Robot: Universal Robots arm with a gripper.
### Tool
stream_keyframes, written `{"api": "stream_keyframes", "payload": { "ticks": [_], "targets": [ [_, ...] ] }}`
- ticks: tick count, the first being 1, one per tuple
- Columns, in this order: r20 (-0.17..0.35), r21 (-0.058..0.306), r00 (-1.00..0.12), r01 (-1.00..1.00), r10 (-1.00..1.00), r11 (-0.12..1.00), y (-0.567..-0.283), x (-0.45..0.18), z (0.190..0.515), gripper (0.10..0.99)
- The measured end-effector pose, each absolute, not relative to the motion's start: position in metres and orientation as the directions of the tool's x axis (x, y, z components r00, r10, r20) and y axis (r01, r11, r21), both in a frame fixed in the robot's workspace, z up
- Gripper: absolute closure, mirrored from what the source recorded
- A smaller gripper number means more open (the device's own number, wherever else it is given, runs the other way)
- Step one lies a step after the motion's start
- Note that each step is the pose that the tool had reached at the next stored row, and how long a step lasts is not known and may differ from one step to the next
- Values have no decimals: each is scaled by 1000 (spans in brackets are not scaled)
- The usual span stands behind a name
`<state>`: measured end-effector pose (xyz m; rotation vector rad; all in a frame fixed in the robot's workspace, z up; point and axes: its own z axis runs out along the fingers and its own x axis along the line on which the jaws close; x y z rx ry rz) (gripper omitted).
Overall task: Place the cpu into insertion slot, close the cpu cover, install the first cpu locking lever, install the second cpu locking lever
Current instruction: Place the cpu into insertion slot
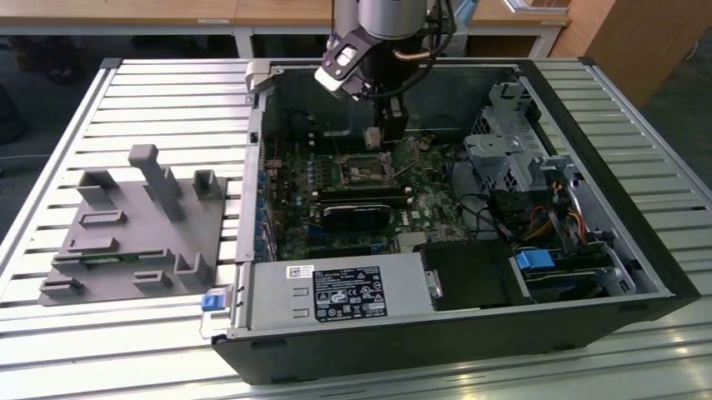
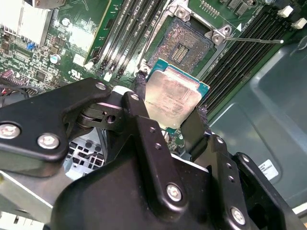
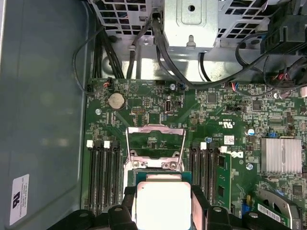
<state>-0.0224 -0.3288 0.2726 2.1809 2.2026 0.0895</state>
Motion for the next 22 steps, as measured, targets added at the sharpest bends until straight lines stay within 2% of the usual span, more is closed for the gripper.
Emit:
{"api": "stream_keyframes", "payload": {
  "ticks": [22],
  "targets": [
    [12, 68, -10, 998, 1000, 9, -328, -26, 261, 545]
  ]
}}
